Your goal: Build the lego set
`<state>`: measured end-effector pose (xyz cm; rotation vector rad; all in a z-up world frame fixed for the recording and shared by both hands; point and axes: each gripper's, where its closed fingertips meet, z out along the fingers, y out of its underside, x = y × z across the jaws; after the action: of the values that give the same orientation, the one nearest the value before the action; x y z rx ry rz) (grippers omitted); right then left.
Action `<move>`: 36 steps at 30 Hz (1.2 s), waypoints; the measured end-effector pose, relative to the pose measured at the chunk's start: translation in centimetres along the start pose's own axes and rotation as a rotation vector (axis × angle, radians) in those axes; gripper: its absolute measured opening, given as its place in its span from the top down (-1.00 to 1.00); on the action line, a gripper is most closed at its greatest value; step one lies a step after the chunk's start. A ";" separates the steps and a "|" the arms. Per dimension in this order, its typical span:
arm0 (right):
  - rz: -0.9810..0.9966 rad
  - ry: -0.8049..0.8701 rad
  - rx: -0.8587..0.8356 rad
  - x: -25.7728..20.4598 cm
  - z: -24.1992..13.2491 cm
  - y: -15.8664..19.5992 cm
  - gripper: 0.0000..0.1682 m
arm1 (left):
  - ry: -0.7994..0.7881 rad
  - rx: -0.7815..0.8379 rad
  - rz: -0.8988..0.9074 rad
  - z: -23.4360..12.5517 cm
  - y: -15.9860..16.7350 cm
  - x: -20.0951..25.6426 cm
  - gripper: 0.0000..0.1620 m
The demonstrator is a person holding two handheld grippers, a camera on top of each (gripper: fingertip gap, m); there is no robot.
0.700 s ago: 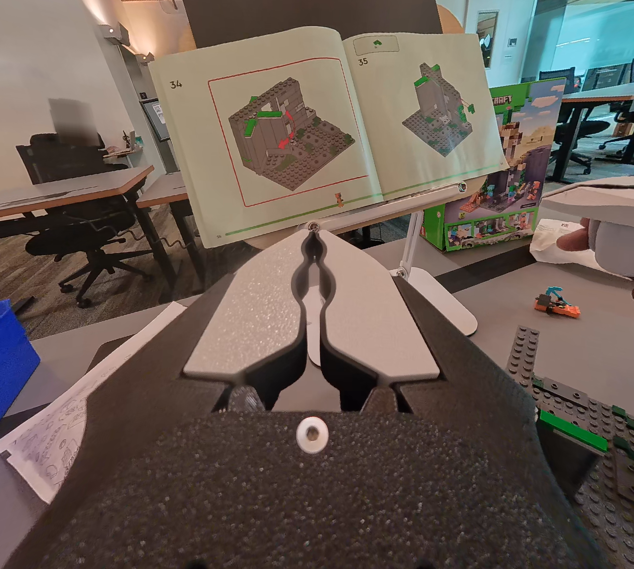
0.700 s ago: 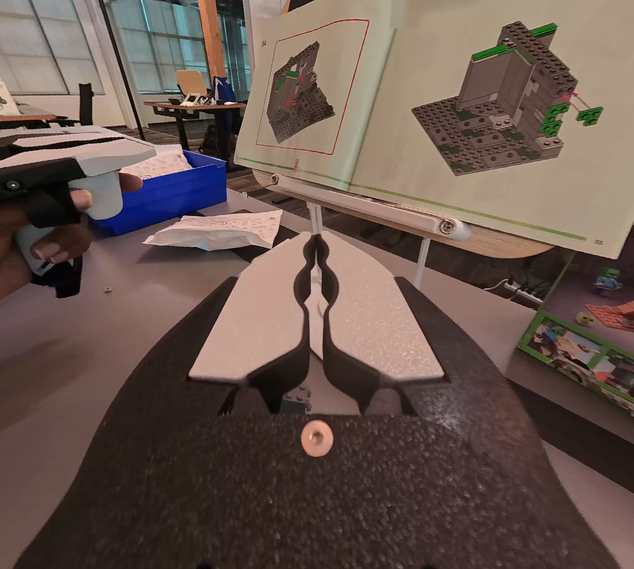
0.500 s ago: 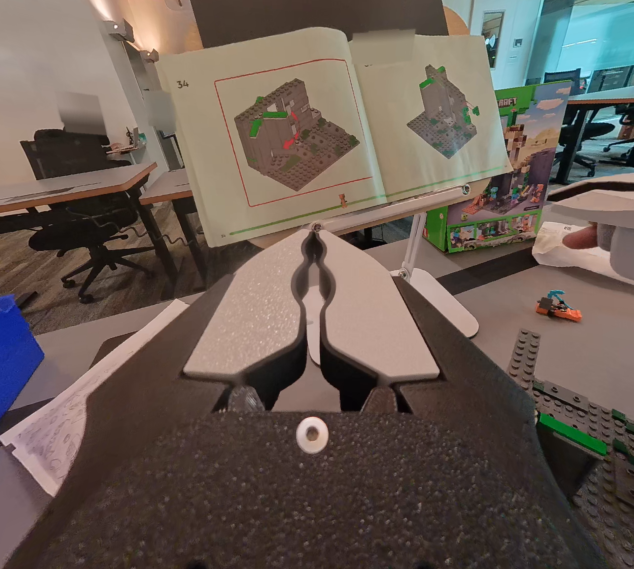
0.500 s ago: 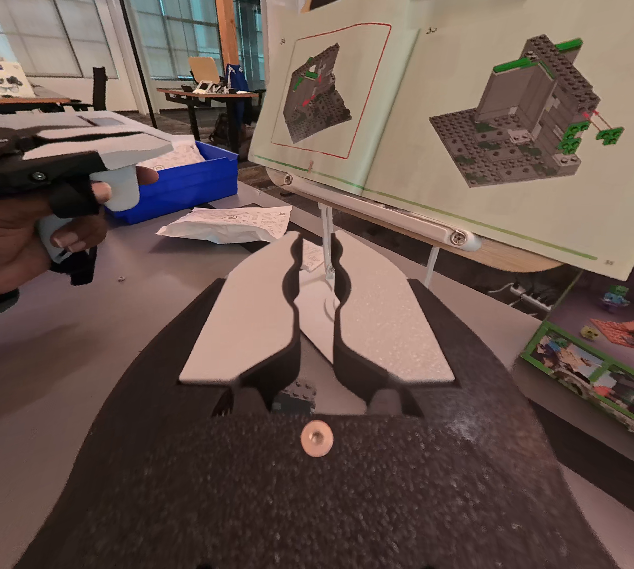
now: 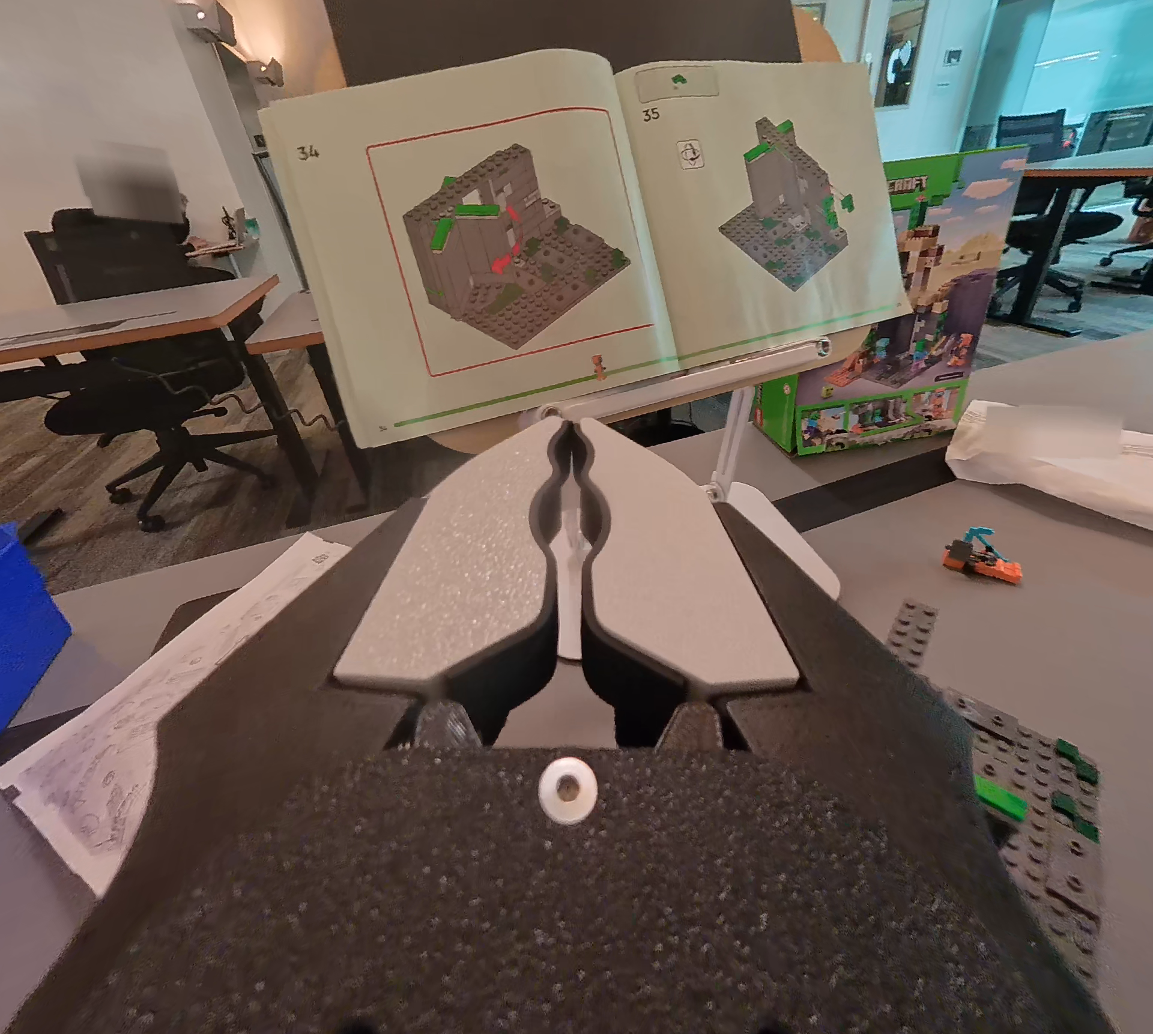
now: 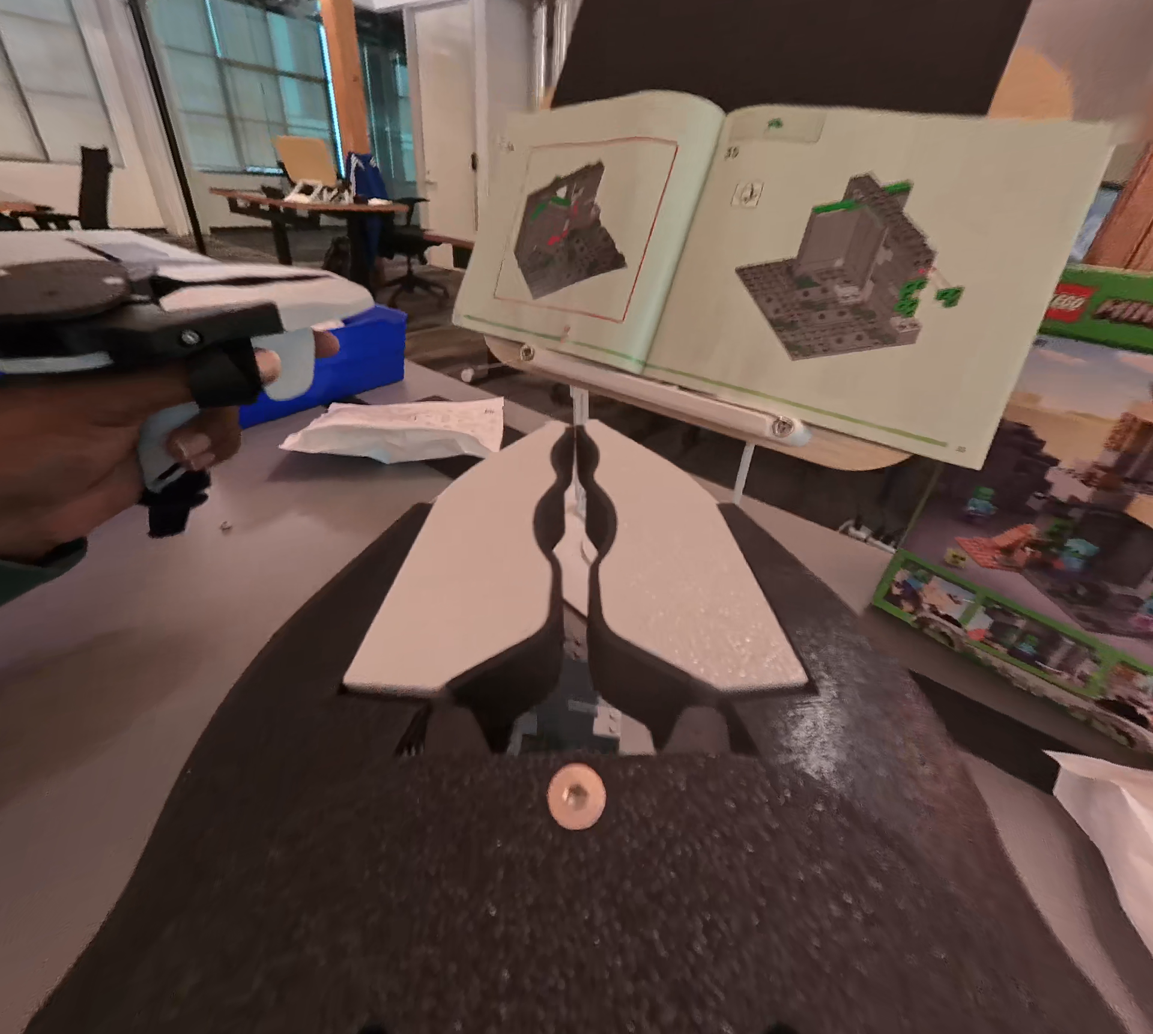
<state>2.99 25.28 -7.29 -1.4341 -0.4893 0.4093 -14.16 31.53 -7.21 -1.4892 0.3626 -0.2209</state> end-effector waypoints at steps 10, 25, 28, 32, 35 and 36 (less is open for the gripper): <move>-0.093 -0.030 -0.086 -4.6 -0.3 1.9 0.87 | 0.082 0.117 0.046 -2.6 -5.2 4.1 1.00; -0.192 -0.145 -0.527 -7.0 -0.4 16.1 0.71 | 0.122 0.130 0.024 -2.9 -5.2 3.7 1.00; -0.185 -0.142 -0.529 -6.5 -0.5 16.1 0.72 | 0.122 0.127 0.028 -2.8 -5.1 3.7 1.00; -0.205 -0.119 -0.533 -5.3 -0.8 16.2 0.76 | 0.125 0.124 0.033 -2.7 -4.9 3.8 1.00; -0.198 -0.134 -0.519 -5.0 -0.8 16.2 0.84 | 0.131 0.118 0.038 -2.7 -4.7 3.9 1.00; -0.193 -0.143 -0.513 -5.0 -0.7 16.3 0.86 | 0.134 0.115 0.041 -2.6 -4.6 4.0 1.00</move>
<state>-0.42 23.51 -23.89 -1.8354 -0.8865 0.2380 -11.04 27.31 -3.11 -1.3558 0.4798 -0.3052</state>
